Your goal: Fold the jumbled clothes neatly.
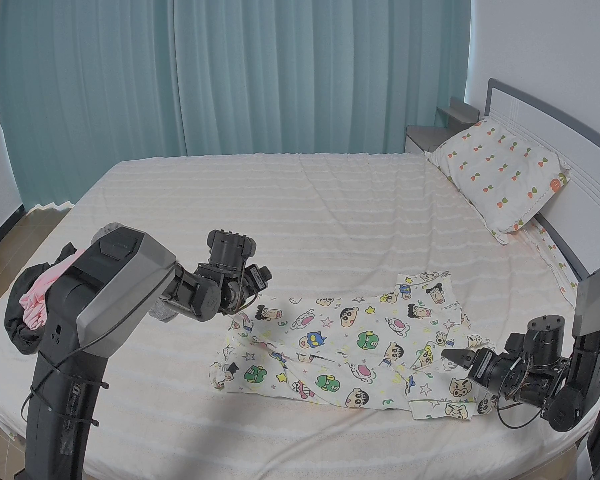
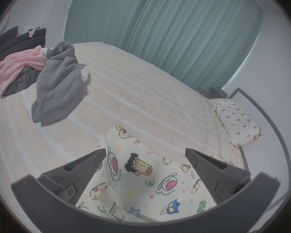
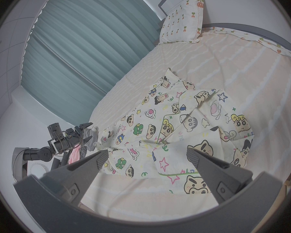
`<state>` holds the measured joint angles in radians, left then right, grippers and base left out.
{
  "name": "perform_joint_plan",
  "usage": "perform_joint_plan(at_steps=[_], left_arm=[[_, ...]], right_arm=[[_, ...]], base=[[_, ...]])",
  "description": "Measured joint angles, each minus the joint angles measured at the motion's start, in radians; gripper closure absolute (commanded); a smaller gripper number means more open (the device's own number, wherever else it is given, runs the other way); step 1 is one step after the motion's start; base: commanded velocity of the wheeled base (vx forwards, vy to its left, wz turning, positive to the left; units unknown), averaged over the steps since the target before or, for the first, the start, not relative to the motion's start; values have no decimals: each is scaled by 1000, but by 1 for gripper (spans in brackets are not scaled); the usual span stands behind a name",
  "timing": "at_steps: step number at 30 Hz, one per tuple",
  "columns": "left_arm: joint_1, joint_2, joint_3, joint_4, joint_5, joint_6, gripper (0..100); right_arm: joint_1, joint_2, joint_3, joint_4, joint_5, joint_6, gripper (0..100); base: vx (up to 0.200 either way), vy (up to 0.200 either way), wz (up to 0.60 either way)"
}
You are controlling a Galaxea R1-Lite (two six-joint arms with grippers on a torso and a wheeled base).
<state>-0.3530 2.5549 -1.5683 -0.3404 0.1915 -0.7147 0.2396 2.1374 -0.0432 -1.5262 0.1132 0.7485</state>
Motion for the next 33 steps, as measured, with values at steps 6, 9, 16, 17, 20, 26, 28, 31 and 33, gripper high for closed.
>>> perform_joint_plan(at_steps=[6,9,16,17,20,26,28,31,33], left_arm=[[35,-67,157,-31,-173,15,0],[62,-122,271,-70,-280,62,0],[134,-249,548,-174,-543,359,0],[142,-262,574,-181,-565,402,0],[161,-294,639,-199,-611,521,0],[148,-287,672,-220,-640,581,0],[134,-272,661,-222,-644,581,0],[112,-247,642,-227,-644,582,0],[97,-225,625,-228,-641,583,0]], right_arm=[[0,-4,4,0,0,3,0],[0,-6,7,0,1,3,0],[1,-8,17,-20,1,5,0],[1,-8,17,-22,1,5,0],[1,-8,23,-26,1,5,0],[0,-14,26,-27,2,5,0],[0,-17,26,-27,3,4,0],[1,-22,26,-27,3,4,0],[1,-24,26,-27,3,3,0]], base=[[0,0,0],[0,0,0],[0,0,0],[0,0,0],[0,0,0],[0,0,0],[0,0,0],[0,0,0],[0,0,0]])
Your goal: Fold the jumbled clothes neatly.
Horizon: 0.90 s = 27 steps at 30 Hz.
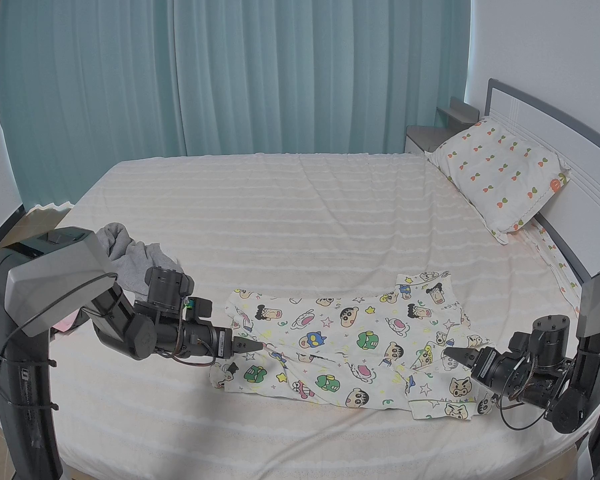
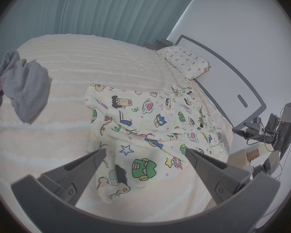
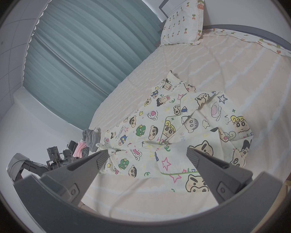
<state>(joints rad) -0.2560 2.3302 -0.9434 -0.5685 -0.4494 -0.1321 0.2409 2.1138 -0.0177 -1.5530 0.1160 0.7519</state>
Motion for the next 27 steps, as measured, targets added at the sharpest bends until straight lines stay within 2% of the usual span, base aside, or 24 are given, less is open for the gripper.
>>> perform_joint_plan(at_steps=[12,21,27], left_arm=[[-30,114,-87,-1,81,13,0],[-40,154,-151,23,88,24,0],[-53,167,-177,28,106,92,0]], right_arm=[[2,-4,0,0,-1,-3,0],[7,-7,0,0,-1,-6,0],[7,-17,0,0,-1,-6,0]], base=[[0,0,0],[0,0,0],[0,0,0]])
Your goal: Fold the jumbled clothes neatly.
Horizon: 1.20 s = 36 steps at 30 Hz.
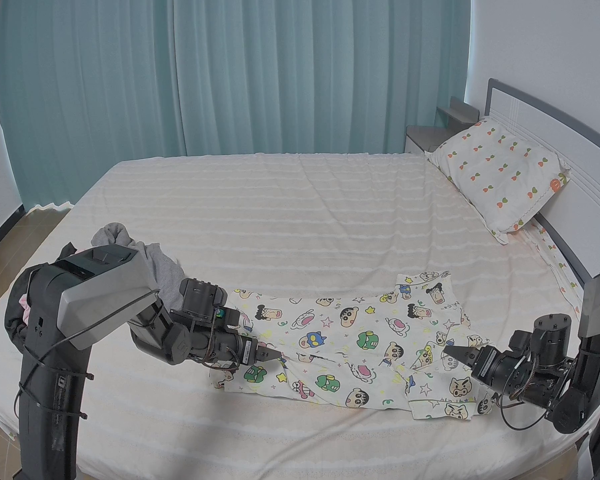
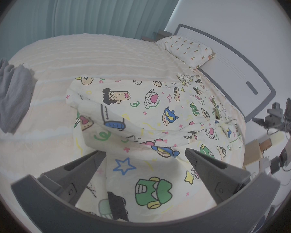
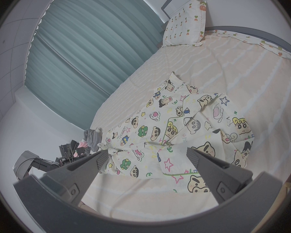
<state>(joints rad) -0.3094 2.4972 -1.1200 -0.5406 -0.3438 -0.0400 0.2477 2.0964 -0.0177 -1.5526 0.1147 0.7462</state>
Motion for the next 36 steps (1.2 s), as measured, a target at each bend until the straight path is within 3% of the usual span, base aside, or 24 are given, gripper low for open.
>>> perform_joint_plan(at_steps=[10,22,36], left_arm=[[-11,4,-36,134,87,100,0],[-24,8,-107,289,108,103,0],[-57,8,-111,295,90,39,0]], right_arm=[[1,-7,0,0,-1,1,0],[1,-16,0,0,-2,0,0],[0,-21,0,0,-1,0,0]], base=[[0,0,0],[0,0,0],[0,0,0]])
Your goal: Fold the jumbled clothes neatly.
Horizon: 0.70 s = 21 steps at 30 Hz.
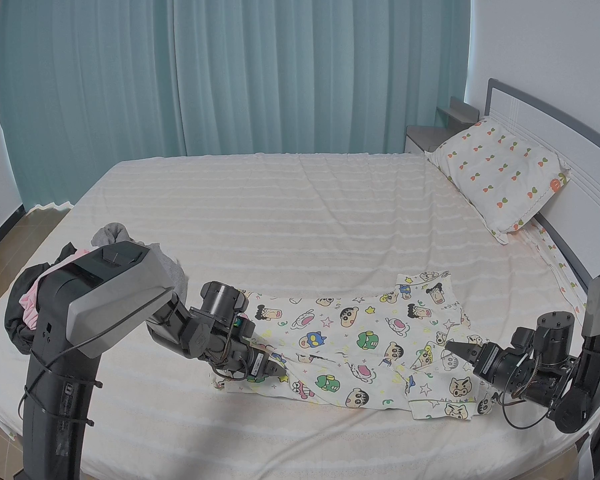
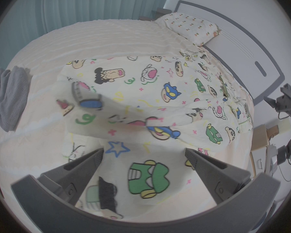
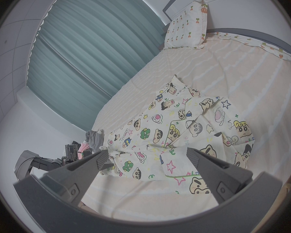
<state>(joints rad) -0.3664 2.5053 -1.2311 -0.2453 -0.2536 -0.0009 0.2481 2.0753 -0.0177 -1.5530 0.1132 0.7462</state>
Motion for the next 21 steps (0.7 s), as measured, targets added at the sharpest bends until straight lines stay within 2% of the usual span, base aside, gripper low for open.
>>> perform_joint_plan(at_steps=[2,3,21], left_arm=[[0,0,2,0,0,0,0],[0,0,5,0,1,0,100],[23,-13,45,4,52,-2,100]], right_arm=[[0,0,0,0,0,1,0],[0,0,0,0,0,1,0],[-3,-2,0,0,-1,-1,0]], base=[[0,0,0],[0,0,0],[0,0,0]])
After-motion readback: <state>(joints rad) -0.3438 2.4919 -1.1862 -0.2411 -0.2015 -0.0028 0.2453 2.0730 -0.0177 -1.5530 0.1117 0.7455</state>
